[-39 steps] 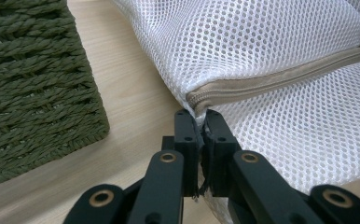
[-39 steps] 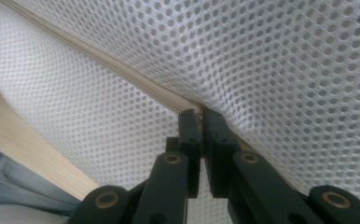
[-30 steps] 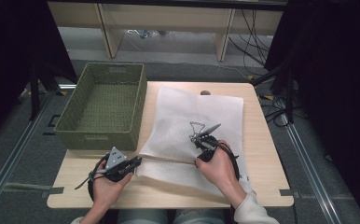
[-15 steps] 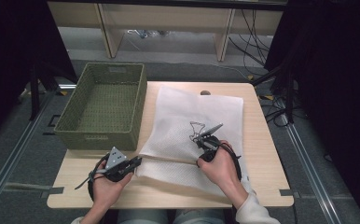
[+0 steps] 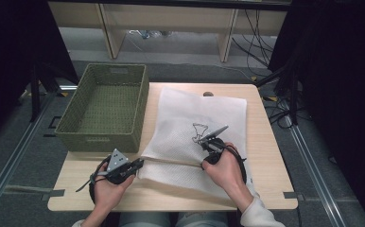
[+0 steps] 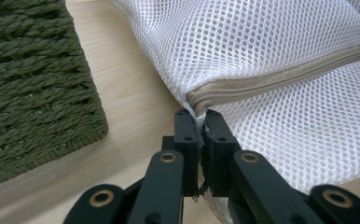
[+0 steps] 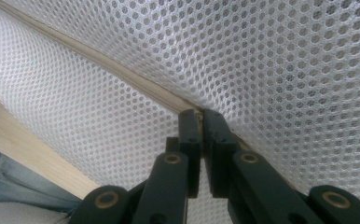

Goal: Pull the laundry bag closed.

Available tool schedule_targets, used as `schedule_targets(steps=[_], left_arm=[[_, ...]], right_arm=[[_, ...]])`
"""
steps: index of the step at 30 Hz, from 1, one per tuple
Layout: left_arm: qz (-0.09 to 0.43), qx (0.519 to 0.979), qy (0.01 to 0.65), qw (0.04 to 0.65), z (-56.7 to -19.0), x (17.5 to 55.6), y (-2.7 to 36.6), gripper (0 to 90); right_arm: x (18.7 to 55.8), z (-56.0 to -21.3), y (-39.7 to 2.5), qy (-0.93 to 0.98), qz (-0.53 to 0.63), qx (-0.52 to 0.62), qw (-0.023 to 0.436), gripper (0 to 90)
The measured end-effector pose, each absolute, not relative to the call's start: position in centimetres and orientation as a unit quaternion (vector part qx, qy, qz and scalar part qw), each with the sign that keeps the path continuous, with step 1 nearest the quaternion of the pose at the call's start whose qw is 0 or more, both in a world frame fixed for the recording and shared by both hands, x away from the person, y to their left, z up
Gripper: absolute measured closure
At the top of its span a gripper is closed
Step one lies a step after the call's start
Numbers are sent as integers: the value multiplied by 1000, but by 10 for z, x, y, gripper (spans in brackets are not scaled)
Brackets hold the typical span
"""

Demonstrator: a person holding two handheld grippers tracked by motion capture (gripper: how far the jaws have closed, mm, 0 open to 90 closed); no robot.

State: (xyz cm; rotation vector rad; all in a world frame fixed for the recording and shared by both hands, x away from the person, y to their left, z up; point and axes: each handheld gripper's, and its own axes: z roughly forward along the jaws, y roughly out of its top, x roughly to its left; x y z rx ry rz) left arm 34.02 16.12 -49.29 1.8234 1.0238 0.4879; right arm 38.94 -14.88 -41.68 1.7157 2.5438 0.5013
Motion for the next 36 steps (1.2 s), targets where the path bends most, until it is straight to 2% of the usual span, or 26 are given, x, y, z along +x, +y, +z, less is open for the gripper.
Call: schedule_targets(steps=[4, 11, 16, 25, 36], left_arm=[[199, 747, 420, 476, -493, 340, 162, 846], [199, 747, 419, 476, -493, 340, 161, 846], [199, 747, 420, 476, -493, 340, 161, 845], [199, 747, 419, 477, -493, 340, 161, 846], [200, 747, 420, 476, -493, 340, 161, 846]], right_arm=[[387, -414, -147, 807, 154, 570, 3, 873], [389, -417, -153, 819, 154, 552, 22, 873], [388, -416, -153, 808, 158, 567, 11, 873], [390, -419, -160, 826, 174, 535, 18, 873], [387, -417, -162, 808, 160, 567, 15, 873]])
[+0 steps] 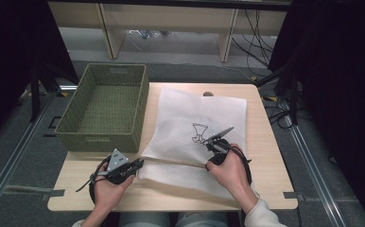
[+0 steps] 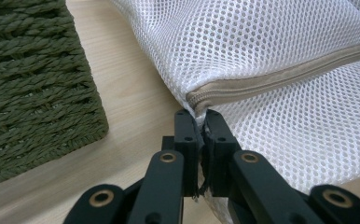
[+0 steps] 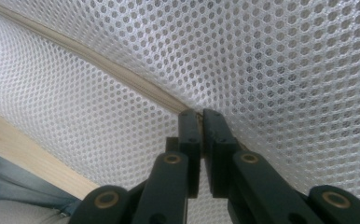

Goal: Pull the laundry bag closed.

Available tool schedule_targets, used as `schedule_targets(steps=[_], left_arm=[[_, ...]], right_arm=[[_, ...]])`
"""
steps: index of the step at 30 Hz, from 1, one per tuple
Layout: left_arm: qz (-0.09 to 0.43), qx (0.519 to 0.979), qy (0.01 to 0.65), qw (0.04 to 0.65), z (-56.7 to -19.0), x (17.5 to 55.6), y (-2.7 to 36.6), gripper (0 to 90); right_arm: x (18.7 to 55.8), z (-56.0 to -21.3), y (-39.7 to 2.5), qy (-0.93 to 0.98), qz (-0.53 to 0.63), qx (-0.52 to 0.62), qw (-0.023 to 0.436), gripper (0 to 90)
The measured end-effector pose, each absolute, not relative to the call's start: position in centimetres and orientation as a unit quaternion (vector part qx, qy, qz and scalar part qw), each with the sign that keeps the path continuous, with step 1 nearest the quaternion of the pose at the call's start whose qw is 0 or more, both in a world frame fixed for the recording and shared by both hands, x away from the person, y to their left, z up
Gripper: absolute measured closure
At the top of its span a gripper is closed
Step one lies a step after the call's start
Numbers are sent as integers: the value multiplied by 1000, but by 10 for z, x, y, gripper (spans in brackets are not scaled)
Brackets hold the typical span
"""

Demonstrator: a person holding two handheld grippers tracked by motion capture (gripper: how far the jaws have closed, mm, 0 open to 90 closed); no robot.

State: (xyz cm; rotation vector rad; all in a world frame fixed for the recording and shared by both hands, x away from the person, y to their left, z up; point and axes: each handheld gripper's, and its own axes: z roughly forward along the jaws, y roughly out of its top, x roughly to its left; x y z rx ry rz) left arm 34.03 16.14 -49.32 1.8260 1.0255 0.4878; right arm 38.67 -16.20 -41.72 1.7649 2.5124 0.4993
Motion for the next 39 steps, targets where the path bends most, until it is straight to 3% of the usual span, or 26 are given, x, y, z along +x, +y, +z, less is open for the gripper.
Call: schedule_targets(steps=[24, 39], left_arm=[[198, 745, 422, 478, -493, 340, 161, 846], [193, 744, 425, 478, -493, 340, 162, 846]], right_arm=[[387, -419, -171, 813, 157, 560, 23, 873], [384, -416, -169, 794, 152, 588, 3, 873]])
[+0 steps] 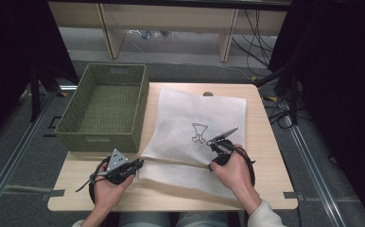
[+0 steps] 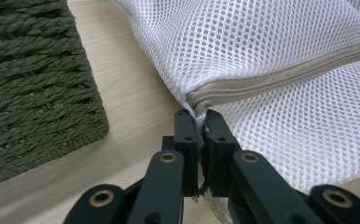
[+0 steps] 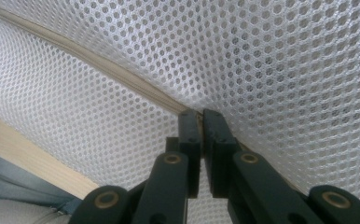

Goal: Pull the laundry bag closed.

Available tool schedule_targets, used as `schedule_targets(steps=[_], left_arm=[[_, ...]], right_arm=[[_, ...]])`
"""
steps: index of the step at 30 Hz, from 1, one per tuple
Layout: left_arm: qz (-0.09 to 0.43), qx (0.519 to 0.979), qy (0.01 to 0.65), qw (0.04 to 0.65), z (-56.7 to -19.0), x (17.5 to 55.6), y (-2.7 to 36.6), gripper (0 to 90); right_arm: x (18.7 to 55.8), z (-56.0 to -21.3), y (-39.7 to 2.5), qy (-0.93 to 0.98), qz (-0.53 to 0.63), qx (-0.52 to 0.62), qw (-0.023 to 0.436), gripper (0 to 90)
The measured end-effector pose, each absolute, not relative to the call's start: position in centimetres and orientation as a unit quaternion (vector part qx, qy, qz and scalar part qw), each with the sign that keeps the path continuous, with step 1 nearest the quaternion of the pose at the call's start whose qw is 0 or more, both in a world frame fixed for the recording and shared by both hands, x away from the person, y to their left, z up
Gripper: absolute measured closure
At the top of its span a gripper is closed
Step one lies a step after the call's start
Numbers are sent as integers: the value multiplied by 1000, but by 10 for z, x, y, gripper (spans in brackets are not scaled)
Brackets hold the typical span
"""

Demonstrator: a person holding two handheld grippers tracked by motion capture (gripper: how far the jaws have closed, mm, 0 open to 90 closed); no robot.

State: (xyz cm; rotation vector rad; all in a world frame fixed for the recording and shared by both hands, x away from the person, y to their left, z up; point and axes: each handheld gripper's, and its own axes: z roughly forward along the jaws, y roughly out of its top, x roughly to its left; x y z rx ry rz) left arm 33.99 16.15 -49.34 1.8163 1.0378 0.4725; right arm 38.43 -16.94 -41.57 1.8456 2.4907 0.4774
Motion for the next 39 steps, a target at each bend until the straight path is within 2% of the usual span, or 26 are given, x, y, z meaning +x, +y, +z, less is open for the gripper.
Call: schedule_targets(steps=[9, 17, 20, 39], left_arm=[[197, 743, 426, 476, -493, 340, 162, 846], [199, 747, 418, 477, -492, 342, 163, 846], [198, 746, 420, 477, -492, 342, 164, 846], [196, 742, 425, 480, -493, 343, 165, 846]], right_arm=[[387, -419, -176, 815, 168, 554, 27, 873], [382, -416, -178, 797, 167, 581, 10, 873], [382, -417, -178, 800, 165, 576, 29, 873], [381, -417, -184, 790, 171, 588, 26, 873]])
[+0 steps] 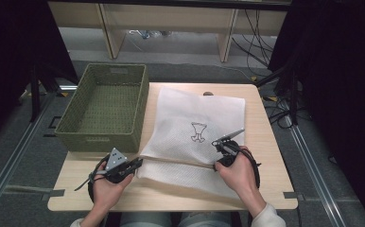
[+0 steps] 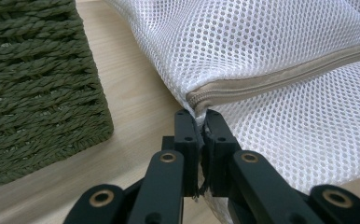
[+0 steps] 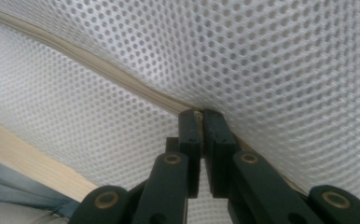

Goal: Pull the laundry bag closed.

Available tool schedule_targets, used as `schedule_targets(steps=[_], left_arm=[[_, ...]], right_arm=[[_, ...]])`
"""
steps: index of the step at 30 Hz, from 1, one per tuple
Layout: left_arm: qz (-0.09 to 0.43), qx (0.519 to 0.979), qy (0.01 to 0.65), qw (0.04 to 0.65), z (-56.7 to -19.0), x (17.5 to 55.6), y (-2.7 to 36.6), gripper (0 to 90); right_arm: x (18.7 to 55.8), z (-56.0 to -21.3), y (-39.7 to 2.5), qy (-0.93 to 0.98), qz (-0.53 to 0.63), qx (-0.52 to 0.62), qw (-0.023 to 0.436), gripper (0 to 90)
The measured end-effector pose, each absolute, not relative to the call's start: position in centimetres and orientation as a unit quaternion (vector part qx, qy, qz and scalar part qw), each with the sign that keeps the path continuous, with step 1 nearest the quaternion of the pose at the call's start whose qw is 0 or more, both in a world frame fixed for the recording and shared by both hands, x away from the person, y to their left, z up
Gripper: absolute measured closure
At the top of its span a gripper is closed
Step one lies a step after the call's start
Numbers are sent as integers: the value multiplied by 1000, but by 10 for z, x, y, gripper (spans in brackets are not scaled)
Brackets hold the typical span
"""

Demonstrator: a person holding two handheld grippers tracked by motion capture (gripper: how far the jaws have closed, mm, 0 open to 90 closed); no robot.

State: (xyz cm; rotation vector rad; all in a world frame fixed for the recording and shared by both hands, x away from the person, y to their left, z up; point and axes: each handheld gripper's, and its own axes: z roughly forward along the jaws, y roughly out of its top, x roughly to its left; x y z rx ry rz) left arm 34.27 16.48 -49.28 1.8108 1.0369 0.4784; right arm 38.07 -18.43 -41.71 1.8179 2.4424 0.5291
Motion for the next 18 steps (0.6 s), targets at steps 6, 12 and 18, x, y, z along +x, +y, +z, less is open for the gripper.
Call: schedule_targets(steps=[6, 12, 18], left_arm=[[197, 740, 427, 480, -493, 343, 165, 846], [196, 740, 428, 481, -493, 343, 165, 846], [199, 744, 422, 478, -493, 343, 166, 846]], right_arm=[[382, -418, -193, 797, 176, 576, 33, 873], [382, -416, -195, 792, 177, 584, 30, 873], [382, -416, -196, 788, 174, 589, 30, 873]])
